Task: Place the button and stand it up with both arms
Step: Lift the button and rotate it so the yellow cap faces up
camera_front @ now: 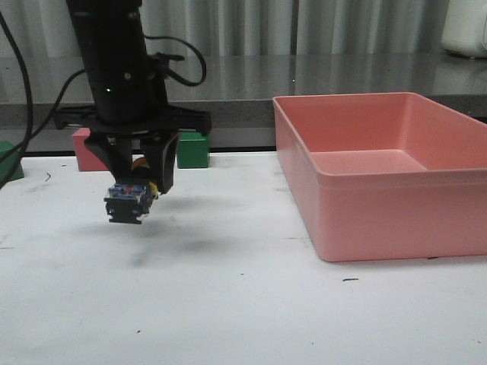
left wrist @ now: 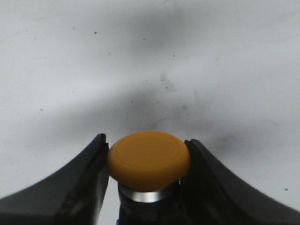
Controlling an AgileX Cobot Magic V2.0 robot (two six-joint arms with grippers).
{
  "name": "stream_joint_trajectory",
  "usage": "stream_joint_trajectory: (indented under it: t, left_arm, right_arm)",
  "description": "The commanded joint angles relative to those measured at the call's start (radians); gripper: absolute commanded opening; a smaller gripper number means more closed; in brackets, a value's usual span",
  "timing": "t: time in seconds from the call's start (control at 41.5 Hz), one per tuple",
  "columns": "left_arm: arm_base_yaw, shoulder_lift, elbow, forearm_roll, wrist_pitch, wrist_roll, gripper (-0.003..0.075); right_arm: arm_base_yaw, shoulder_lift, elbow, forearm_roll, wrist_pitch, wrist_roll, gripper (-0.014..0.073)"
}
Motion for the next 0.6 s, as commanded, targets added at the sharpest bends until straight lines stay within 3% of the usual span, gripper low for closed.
stream_joint_trajectory:
  t: [0.0, 0.096, 0.241, 0.578]
  left_arm:
    - [0.025, -0.105, -0.009, -0.008, -0.01, 0.055, 0.0199]
    - [0.046, -0.144, 0.021, -0.002, -0.042, 0.082, 0.0199]
    - [0.073, -0.235, 0.131, -0.008, -0.192, 0.139, 0.0199]
    - [0.141, -0.447, 0.52, -0.014, -0.7, 0.259, 0.0199]
  right_arm:
    - [-0.006, 0.0, -0.022, 0.002, -0.061, -0.007, 0.0468]
    - [-0.006, 0.0, -0.022, 0.002, -0.061, -0.007, 0.0468]
    - [-0.006, 0.0, -0.022, 0.002, -0.061, -0.007, 0.0468]
    - [-0.006, 0.0, -0.022, 0.002, -0.06, -0.007, 0.0468]
